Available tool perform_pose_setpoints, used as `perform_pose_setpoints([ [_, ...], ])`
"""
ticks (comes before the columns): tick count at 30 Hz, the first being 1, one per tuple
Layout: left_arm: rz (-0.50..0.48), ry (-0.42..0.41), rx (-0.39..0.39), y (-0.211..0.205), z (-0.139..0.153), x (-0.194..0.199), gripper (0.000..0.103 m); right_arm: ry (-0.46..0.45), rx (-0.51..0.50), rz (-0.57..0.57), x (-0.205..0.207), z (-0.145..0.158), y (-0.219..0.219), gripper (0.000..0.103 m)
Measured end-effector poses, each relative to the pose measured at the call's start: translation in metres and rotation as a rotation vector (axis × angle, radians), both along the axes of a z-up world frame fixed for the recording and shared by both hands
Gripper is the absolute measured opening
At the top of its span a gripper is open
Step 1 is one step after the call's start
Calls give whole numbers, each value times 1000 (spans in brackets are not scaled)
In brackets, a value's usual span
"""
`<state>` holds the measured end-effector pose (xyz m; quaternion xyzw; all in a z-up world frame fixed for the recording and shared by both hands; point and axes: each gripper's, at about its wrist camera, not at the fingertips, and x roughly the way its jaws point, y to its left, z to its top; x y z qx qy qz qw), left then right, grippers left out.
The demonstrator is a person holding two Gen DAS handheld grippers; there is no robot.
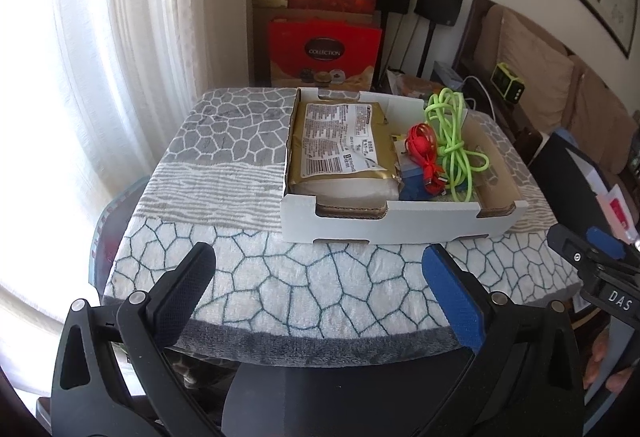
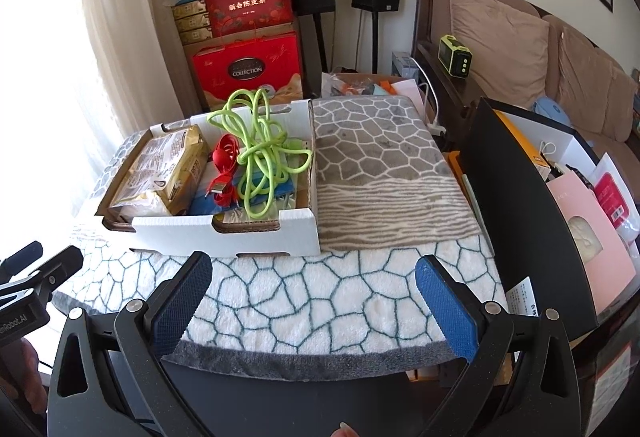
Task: Organize objects
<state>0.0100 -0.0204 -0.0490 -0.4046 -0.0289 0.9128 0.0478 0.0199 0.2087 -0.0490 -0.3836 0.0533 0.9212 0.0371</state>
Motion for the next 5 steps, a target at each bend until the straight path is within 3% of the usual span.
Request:
perform_pose_setpoints([
  [5, 6, 19, -16, 1, 4, 1, 103, 2, -4, -1, 0, 1, 1, 102],
])
